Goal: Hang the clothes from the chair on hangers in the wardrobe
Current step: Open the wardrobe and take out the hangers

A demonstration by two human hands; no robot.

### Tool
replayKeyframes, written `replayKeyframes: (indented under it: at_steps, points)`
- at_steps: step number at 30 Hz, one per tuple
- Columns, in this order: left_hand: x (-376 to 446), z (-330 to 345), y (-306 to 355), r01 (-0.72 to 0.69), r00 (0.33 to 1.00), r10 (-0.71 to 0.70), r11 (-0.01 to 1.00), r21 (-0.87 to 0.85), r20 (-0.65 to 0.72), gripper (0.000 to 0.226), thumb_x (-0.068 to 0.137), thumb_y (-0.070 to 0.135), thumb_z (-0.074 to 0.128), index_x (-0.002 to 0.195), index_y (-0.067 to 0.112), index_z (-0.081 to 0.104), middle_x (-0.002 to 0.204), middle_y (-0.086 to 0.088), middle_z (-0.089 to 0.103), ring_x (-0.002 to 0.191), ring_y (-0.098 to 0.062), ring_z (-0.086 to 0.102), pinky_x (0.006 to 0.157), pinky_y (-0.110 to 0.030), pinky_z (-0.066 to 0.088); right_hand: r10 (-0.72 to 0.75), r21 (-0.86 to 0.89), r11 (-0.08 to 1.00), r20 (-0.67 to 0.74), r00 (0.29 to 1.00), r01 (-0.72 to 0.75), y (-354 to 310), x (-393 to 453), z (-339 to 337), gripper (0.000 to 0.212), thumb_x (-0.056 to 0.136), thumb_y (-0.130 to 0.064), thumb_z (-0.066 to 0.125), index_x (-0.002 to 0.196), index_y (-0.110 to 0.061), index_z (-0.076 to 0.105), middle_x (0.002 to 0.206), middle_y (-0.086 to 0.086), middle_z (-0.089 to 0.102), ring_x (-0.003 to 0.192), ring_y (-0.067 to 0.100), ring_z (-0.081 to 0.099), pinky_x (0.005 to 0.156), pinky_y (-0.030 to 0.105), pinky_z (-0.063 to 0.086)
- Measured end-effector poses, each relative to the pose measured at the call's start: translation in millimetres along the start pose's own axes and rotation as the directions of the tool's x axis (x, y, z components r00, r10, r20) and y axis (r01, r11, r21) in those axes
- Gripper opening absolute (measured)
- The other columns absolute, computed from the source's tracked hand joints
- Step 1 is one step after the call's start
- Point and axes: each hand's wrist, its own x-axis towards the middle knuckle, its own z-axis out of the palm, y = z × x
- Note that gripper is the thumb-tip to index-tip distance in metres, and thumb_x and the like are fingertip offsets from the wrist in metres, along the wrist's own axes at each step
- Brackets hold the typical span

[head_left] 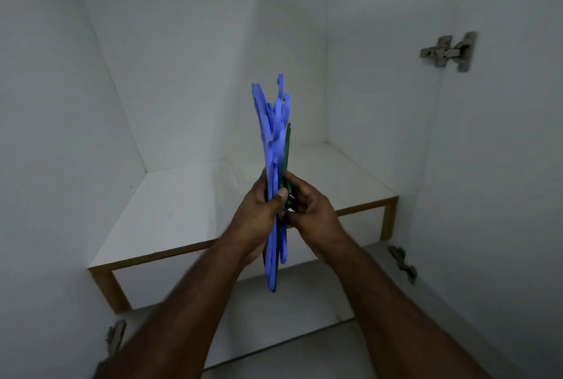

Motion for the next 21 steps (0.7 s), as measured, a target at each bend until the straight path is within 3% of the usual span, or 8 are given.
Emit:
replayKeyframes:
  at_steps: [3, 8, 13, 15, 17, 19, 21]
  points:
    - [-30.2, 15.2, 10.4, -0.012, 0.998, 0.014, 0.999, -0.032, 0.061, 0.040, 0.106, 0.026, 0.047, 0.145, 0.033, 0.047, 0.130, 0.008, 0.064, 0.120, -0.007, 0.060, 0.104, -0.034, 0.050, 0.029, 0.109, 0.994, -0.022, 0.999, -0.026, -8.7, -37.0, -0.7, 0.071, 0.081, 0.015, 0.058, 0.145, -0.014, 0.048, 0.135, 0.007, 0.063, 0.124, 0.026, 0.060, 0.096, 0.039, 0.053]
    - [-83.8, 54.3, 20.8, 0.208, 0.977, -0.181, 0.924, -0.320, 0.112, 0.056, 0.094, 0.063, 0.047, 0.135, 0.027, 0.061, 0.129, -0.006, 0.067, 0.122, -0.023, 0.063, 0.107, -0.051, 0.047, 0.102, 0.292, 0.953, -0.059, 0.993, -0.080, -22.8, -112.9, -4.7, 0.060, 0.092, 0.002, 0.061, 0.146, -0.019, 0.047, 0.138, 0.005, 0.061, 0.128, 0.027, 0.057, 0.105, 0.049, 0.047]
    - [-133.2, 100.7, 34.2, 0.299, 0.949, -0.240, 0.893, -0.338, 0.204, 0.054, 0.098, 0.062, 0.044, 0.128, 0.023, 0.066, 0.119, -0.008, 0.072, 0.110, -0.021, 0.070, 0.099, -0.041, 0.055, 0.059, 0.326, 0.945, -0.219, 0.974, 0.016, -40.5, -172.5, -20.5, 0.065, 0.084, 0.017, 0.062, 0.141, -0.011, 0.050, 0.134, 0.020, 0.061, 0.124, 0.039, 0.059, 0.106, 0.055, 0.044]
    - [-149.4, 116.4, 37.8, 0.328, 0.934, -0.263, 0.901, -0.285, 0.242, 0.072, 0.083, 0.079, 0.053, 0.134, 0.029, 0.062, 0.138, -0.005, 0.062, 0.130, -0.021, 0.057, 0.106, -0.044, 0.050, 0.053, 0.257, 0.966, -0.312, 0.948, 0.030, -49.6, -195.2, -31.8, 0.063, 0.081, 0.017, 0.064, 0.137, -0.012, 0.055, 0.128, 0.021, 0.065, 0.117, 0.041, 0.063, 0.102, 0.059, 0.046]
    - [-161.3, 134.4, 32.7, 0.286, 0.935, -0.233, 0.940, -0.184, 0.267, 0.100, 0.060, 0.094, 0.056, 0.143, 0.037, 0.052, 0.157, 0.003, 0.041, 0.148, -0.018, 0.033, 0.113, -0.048, 0.041, 0.044, 0.179, 0.983, -0.430, 0.902, 0.037, -57.9, -219.7, -43.9, 0.057, 0.077, 0.013, 0.066, 0.128, -0.014, 0.063, 0.120, 0.021, 0.069, 0.110, 0.042, 0.066, 0.097, 0.062, 0.050]
    - [-179.8, 150.1, 41.8, 0.234, 0.932, -0.194, 0.967, -0.100, 0.306, 0.089, 0.071, 0.079, 0.057, 0.146, 0.031, 0.049, 0.157, 0.006, 0.040, 0.145, -0.016, 0.036, 0.112, -0.045, 0.042, 0.047, 0.146, 0.989, -0.515, 0.856, 0.034, -66.5, -244.6, -56.5, 0.052, 0.077, 0.011, 0.065, 0.122, -0.014, 0.066, 0.115, 0.021, 0.071, 0.106, 0.044, 0.067, 0.093, 0.062, 0.052]
    - [-193.9, 160.5, 42.9, 0.197, 0.938, -0.158, 0.975, -0.100, 0.310, 0.044, 0.094, 0.047, 0.061, 0.131, 0.023, 0.059, 0.134, 0.008, 0.057, 0.121, -0.011, 0.055, 0.100, -0.033, 0.048, 0.069, 0.144, 0.989, -0.574, 0.816, 0.018, -76.0, -271.6, -68.8, 0.048, 0.080, 0.014, 0.062, 0.119, -0.013, 0.067, 0.110, 0.021, 0.071, 0.099, 0.046, 0.067, 0.088, 0.061, 0.055]
